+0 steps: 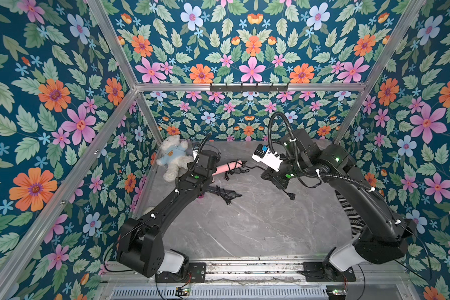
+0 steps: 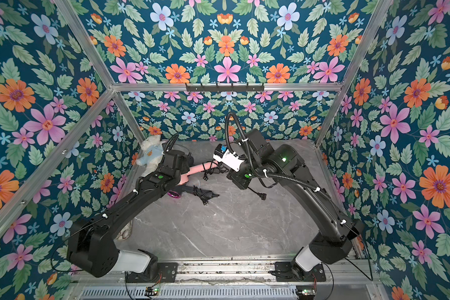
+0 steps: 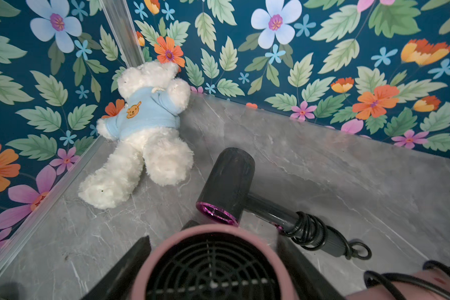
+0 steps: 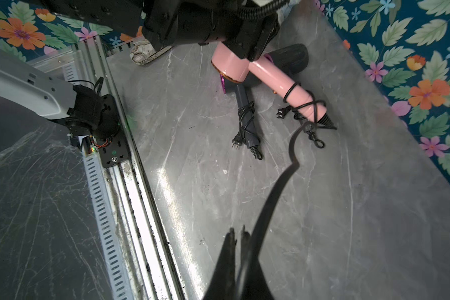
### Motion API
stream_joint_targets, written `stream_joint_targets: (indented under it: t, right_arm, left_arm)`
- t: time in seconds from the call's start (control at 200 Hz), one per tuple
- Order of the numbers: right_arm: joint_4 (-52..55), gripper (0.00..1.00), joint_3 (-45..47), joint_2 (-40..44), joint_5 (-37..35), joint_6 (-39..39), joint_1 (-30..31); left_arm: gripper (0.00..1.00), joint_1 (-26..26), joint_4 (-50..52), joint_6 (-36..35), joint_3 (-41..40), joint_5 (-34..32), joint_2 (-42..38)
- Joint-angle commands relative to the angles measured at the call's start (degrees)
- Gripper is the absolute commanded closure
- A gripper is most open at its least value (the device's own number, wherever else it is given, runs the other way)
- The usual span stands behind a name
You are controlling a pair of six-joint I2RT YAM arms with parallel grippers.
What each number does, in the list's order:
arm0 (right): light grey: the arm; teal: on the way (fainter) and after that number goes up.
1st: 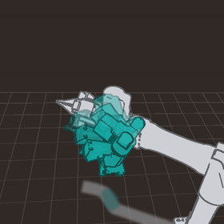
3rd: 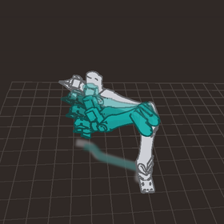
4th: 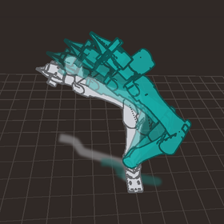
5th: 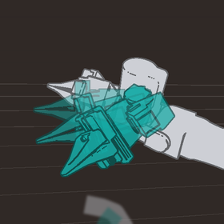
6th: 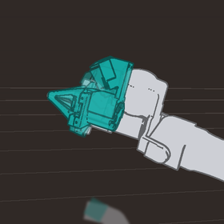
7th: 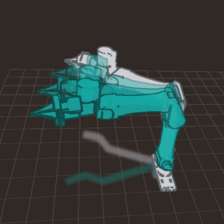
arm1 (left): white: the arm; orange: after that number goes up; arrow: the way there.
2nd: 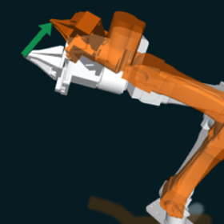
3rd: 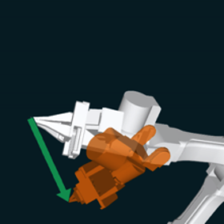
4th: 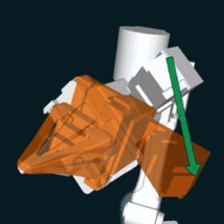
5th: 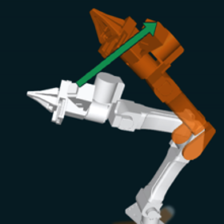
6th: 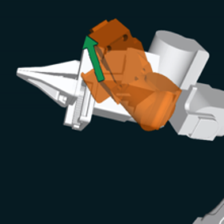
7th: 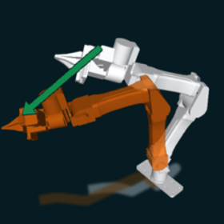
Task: Wrap the cord around the hair dryer
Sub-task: Wrap the power cord around the hair dryer.
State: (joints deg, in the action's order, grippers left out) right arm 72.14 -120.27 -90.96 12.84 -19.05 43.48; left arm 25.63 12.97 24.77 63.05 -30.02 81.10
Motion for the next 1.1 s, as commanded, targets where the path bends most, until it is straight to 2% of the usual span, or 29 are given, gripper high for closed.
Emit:
stream_joint_targets:
  t: [0.0, 0.05, 0.105, 0.215, 0.37, 0.43, 0.555, 0.755, 0.795, 0.945, 1.035, 1.095]
  right_arm:
    - [5.98, 1.0, -7.32, -3.3, 0.73, -4.57, 0.15]
    - [7.35, 1.0, -10.03, -6.2, 1.22, -4.77, 0.71]
    - [8.34, 1.0, -10.76, -7.52, 0.71, -4.92, 1.27]
    - [7.16, 1.0, -6.24, -7.22, 0.02, -4.97, 1.6]
    - [5.15, 1.0, 0.02, -5.12, -0.08, -4.57, 1.6]
    - [5.29, 1.0, 1.08, -4.99, 1.12, -4.0, 1.6]
    - [4.84, 1.0, 4.98, -4.58, 4.07, -3.28, 1.77]
    - [5.5, 1.0, 10.11, -4.58, 8.96, -3.62, 4.95]
    - [4.85, 1.0, 11.54, -2.06, 10.53, -3.73, 5.42]
    - [1.96, 1.0, 17.03, 2.14, 15.69, -3.87, 5.73]
    - [0.6, 1.0, 18.17, 5.02, 17.16, -3.84, 5.73]
    - [0.09, 1.0, 17.58, 6.41, 17.12, -3.98, 5.65]
  left_arm:
    - [1.0, -0.14, 2.08, -2.56, 0.37, -0.89, 0.52]
    - [1.0, -0.88, 2.14, -1.26, 0.12, 1.49, 0.55]
    - [1.0, -2.4, 1.33, 1.02, -0.34, 7.69, 0.07]
    - [1.0, -6.54, -2.86, 4.73, -2.03, 26.5, -0.63]
    - [1.0, -11.3, -9.0, 9.26, -3.28, 48.74, 0.64]
    - [1.0, -12.88, -13.39, 12.51, -5.0, 54.62, 0.93]
    - [1.0, -14.61, -23.74, 20.39, -9.02, 61.59, 1.64]
    - [1.0, -15.99, -33.21, 29.13, -11.9, 63.43, 3.7]
    - [1.0, -16.27, -34.88, 30.7, -12.51, 63.57, 4.15]
    - [1.0, -17.57, -36.09, 33.97, -14.32, 60.41, 3.96]
    - [1.0, -17.81, -31.1, 31.4, -13.49, 56.23, 2.93]
    - [1.0, -17.36, -23.16, 25.6, -11.22, 49.21, 1.89]
